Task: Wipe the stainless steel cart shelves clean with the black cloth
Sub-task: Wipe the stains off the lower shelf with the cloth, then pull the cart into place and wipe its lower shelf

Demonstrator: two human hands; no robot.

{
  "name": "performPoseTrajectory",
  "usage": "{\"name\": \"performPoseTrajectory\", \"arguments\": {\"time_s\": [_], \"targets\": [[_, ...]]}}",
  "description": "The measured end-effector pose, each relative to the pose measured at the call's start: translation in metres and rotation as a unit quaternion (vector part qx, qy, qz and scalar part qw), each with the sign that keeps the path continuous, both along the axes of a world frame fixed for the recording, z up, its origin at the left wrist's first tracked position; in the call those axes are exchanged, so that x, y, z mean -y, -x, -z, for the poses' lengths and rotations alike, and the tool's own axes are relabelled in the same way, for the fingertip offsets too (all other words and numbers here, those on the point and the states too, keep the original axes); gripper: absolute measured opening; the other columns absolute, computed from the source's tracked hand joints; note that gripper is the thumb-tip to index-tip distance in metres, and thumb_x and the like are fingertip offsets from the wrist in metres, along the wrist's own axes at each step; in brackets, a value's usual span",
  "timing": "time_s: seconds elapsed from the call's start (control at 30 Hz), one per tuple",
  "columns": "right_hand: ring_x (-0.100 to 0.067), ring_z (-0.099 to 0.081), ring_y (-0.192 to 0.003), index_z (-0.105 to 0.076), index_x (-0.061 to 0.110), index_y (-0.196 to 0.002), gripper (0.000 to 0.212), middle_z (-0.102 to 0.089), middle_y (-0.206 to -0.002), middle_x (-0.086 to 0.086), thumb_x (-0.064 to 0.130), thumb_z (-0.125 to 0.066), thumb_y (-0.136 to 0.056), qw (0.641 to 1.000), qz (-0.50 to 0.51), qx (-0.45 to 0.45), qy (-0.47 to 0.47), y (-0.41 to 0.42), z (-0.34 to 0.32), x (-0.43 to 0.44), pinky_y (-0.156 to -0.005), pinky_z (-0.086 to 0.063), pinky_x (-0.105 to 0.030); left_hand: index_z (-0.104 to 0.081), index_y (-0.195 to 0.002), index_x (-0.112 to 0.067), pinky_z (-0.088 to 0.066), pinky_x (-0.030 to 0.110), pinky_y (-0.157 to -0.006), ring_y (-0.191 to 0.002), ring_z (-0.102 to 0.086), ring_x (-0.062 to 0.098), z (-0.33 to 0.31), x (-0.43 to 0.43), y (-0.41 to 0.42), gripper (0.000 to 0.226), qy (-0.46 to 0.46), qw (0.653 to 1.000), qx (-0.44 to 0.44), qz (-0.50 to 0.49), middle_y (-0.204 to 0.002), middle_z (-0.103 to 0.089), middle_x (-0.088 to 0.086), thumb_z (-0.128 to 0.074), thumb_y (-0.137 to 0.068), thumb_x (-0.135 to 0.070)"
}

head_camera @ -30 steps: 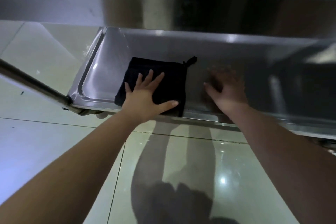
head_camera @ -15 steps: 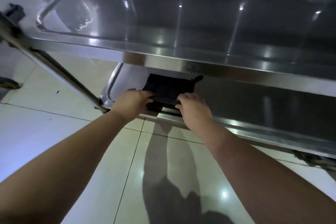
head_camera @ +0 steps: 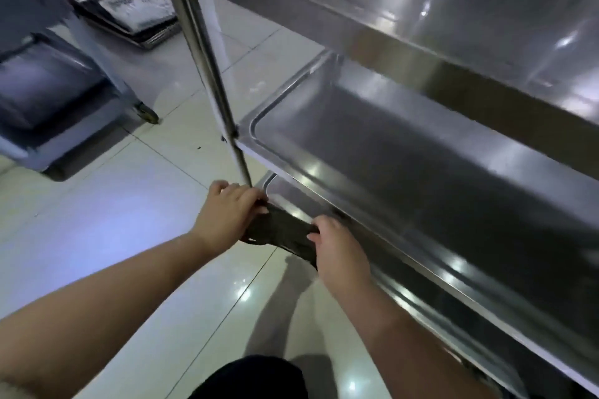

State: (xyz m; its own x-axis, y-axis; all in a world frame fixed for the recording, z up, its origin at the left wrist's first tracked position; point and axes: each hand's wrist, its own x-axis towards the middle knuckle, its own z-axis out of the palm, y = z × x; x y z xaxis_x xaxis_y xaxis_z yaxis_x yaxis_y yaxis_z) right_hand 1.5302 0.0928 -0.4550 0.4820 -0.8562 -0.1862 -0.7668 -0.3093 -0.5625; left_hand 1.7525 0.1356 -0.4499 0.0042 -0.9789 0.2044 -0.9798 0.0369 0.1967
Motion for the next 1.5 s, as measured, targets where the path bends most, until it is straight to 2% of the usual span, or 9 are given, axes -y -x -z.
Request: {"name": "performPoseTrajectory", "arguments": {"time_s": [0.2, 0.3, 0.57, 0.7, 0.83, 1.0, 1.2, 1.37, 1.5], "targets": [[-0.01, -0.054, -0.081, -0.059, 0.028, -0.105, 0.013, -0.056, -0.093, 0.013, 0.02, -0.052, -0.097, 0.996, -0.019, 0.072, -0.054, -0.025, -0.159, -0.009, -0.067, -0.043, -0.027, -0.064, -0.091, -0.018, -0.035, 0.034, -0.08, -0.074, -0.063, 0.024, -0.166, -0.028, -0.036, 0.006, -0.021, 1.0, -0.01, 0.005, -0.081, -0.065, -0.002, -0.067, -0.088, -0.022], [-0.013, -0.06, -0.082, -0.058, 0.03, -0.097, 0.014, -0.059, -0.09, 0.012, 0.018, -0.051, -0.095, 0.993, -0.033, 0.091, -0.067, -0.041, -0.246, -0.015, -0.072, -0.054, -0.039, -0.068, -0.097, -0.01, -0.049, 0.038, -0.073, -0.072, -0.063, 0.027, -0.256, -0.044, -0.055, 0.022, -0.027, 0.999, 0.028, 0.023, -0.082, -0.066, 0.005, -0.079, -0.079, -0.016], [0.001, -0.052, -0.08, -0.055, 0.034, -0.09, 0.023, -0.056, -0.091, 0.015, 0.012, -0.051, -0.095, 0.984, -0.08, 0.16, -0.009, -0.098, -0.513, -0.02, -0.062, -0.037, -0.011, -0.071, -0.091, -0.005, -0.05, 0.04, -0.068, -0.069, -0.063, 0.033, -0.538, -0.088, -0.094, 0.034, 0.045, 0.995, 0.085, -0.004, -0.082, -0.065, 0.012, -0.057, -0.089, -0.036], [-0.009, -0.052, -0.091, -0.057, 0.028, -0.091, 0.018, -0.056, -0.099, 0.006, 0.01, -0.053, -0.094, 0.973, -0.135, 0.181, 0.051, -0.134, -0.62, -0.014, -0.077, -0.038, -0.025, -0.07, -0.093, -0.007, -0.049, 0.039, -0.067, -0.069, -0.062, 0.032, -0.643, -0.103, -0.124, 0.024, 0.11, 0.986, 0.123, -0.012, -0.084, -0.065, 0.011, -0.061, -0.09, -0.029], [-0.011, -0.049, -0.091, -0.059, 0.026, -0.093, 0.014, -0.055, -0.097, 0.005, 0.012, -0.056, -0.093, 0.96, -0.172, 0.181, 0.123, -0.18, -0.681, -0.001, -0.073, -0.029, -0.02, -0.068, -0.105, -0.009, -0.047, 0.043, -0.074, -0.08, -0.061, 0.035, -0.696, -0.101, -0.165, 0.019, 0.132, 0.981, 0.139, -0.031, -0.099, -0.064, 0.012, -0.063, -0.092, -0.021], [-0.016, -0.054, -0.093, -0.062, 0.021, -0.093, 0.012, -0.057, -0.096, 0.003, 0.01, -0.058, -0.092, 0.948, -0.172, 0.184, 0.195, -0.256, -0.725, 0.019, -0.079, -0.039, -0.029, -0.062, -0.111, -0.013, -0.046, 0.043, -0.083, -0.097, -0.056, 0.03, -0.725, -0.081, -0.241, 0.017, 0.127, 0.988, 0.06, -0.056, -0.11, -0.055, 0.007, -0.053, -0.097, -0.017], [-0.017, -0.054, -0.094, -0.058, 0.025, -0.088, 0.019, -0.056, -0.099, 0.002, 0.007, -0.056, -0.094, 0.955, -0.118, 0.162, 0.221, -0.35, -0.737, 0.062, -0.08, -0.04, -0.029, -0.06, -0.105, -0.022, -0.044, 0.041, -0.082, -0.099, -0.058, 0.027, -0.731, -0.024, -0.344, 0.013, 0.154, 0.982, 0.089, -0.06, -0.102, -0.061, 0.0, -0.049, -0.098, -0.024], [-0.02, -0.054, -0.094, -0.057, 0.025, -0.089, 0.018, -0.056, -0.102, 0.0, 0.008, -0.054, -0.095, 0.962, -0.049, 0.151, 0.224, -0.416, -0.732, 0.12, -0.079, -0.042, -0.032, -0.059, -0.109, -0.025, -0.023, 0.033, -0.073, -0.098, -0.059, 0.026, -0.732, 0.058, -0.416, 0.017, 0.172, 0.976, 0.128, -0.035, -0.104, -0.061, -0.001, -0.045, -0.1, -0.027], [-0.02, -0.053, -0.096, -0.057, 0.019, -0.094, 0.014, -0.053, -0.104, -0.001, 0.006, -0.051, -0.097, 0.961, -0.024, 0.135, 0.242, -0.454, -0.733, 0.187, -0.084, -0.044, -0.036, -0.059, -0.113, -0.024, -0.033, 0.037, -0.085, -0.102, -0.058, 0.025, -0.737, 0.142, -0.457, 0.022, 0.163, 0.973, 0.163, -0.011, -0.11, -0.061, -0.001, -0.043, -0.1, -0.028]]}}
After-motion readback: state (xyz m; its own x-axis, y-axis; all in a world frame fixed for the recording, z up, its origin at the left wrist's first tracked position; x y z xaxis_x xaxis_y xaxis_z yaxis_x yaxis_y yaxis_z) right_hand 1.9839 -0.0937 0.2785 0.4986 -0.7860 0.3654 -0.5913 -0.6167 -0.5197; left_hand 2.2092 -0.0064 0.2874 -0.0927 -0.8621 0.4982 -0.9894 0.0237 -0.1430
